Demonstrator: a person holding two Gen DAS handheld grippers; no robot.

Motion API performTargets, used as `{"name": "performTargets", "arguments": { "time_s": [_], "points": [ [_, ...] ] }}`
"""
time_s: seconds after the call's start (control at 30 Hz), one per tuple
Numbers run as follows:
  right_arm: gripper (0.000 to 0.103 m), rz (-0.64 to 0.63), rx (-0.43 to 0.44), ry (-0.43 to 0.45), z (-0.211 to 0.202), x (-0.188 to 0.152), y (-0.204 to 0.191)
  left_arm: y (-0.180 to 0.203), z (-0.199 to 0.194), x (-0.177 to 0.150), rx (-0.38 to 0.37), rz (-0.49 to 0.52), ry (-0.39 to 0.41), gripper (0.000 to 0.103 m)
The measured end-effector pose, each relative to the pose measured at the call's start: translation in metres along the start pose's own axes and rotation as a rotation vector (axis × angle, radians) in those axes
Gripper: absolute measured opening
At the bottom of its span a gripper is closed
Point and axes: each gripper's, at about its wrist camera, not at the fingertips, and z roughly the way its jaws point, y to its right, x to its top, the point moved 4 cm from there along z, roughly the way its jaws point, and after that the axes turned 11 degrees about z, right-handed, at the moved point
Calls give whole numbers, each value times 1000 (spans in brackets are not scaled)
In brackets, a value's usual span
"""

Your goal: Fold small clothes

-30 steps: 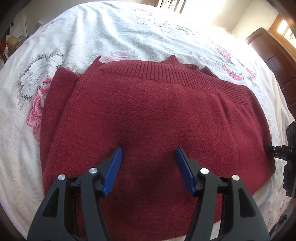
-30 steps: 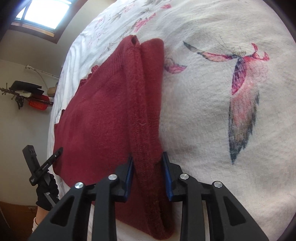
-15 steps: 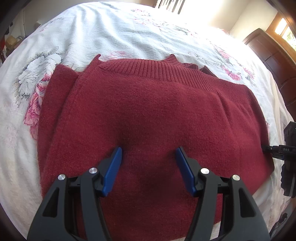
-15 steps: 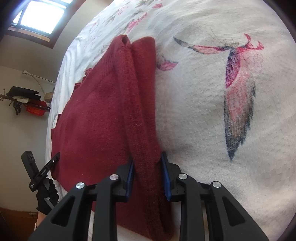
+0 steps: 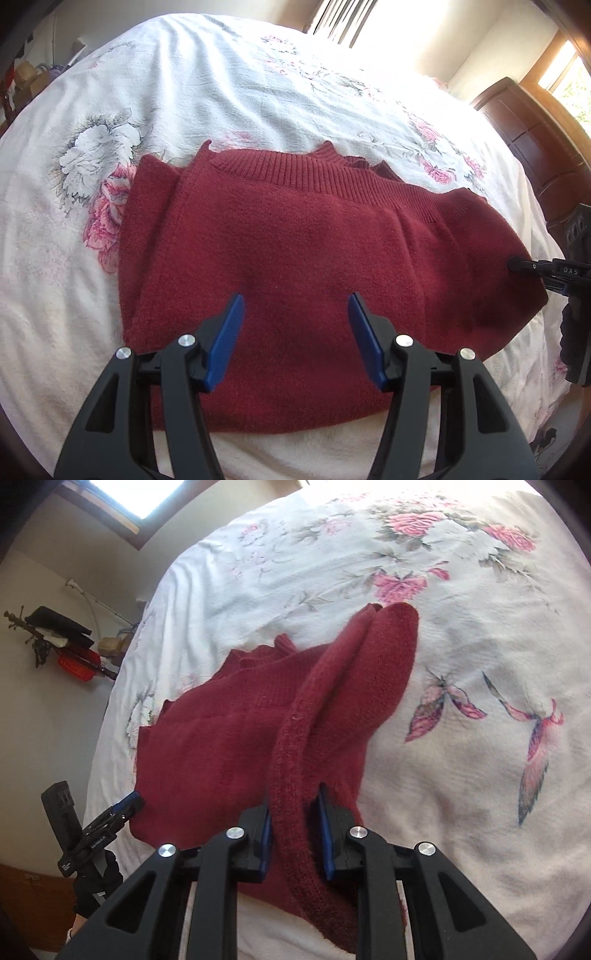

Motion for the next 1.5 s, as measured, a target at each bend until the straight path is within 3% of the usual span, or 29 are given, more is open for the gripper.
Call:
{"name": "performTargets", "arguments": {
  "time_s": [0.13,0.27,0.4,0.6,0.67,0.8,0.87,0.93,1.0,1.13,1.3,1.5],
  "points": [
    [21,-110,16,-22,17,-8,-56,-8,-9,1,-24,-29,22,57],
    [21,-207,-44,-66,49,-26,-93,-15,-9,0,-46,-61,22,57],
    [21,-239,-106,-108,80,-43,-99,-14,-7,-2,-51,-59,18,57],
    [22,-209,-91,-132,102,-53,-88,-6,-3,-1,-64,-43,10,57],
    [24,-193,-67,-141,104,-54,-85,-3,-2,1,-79,-53,12,57],
    [47,-105,83,-194,94,-51,-81,6,2,8,-130,-77,8,57],
    [47,-57,173,-200,77,-49,-78,14,6,13,-160,-84,5,57],
    [47,-18,250,-176,54,-46,-72,25,12,18,-196,-90,-3,58],
    [47,-10,273,-133,31,-41,-63,35,21,24,-227,-96,-13,58],
    [47,1,175,-56,9,-35,-23,53,48,34,-272,-114,-56,58],
    [47,104,161,-73,17,-43,39,70,78,46,-272,-111,-88,58],
    [47,153,168,-110,44,-60,74,87,104,60,-260,-99,-107,58]
  ]
}}
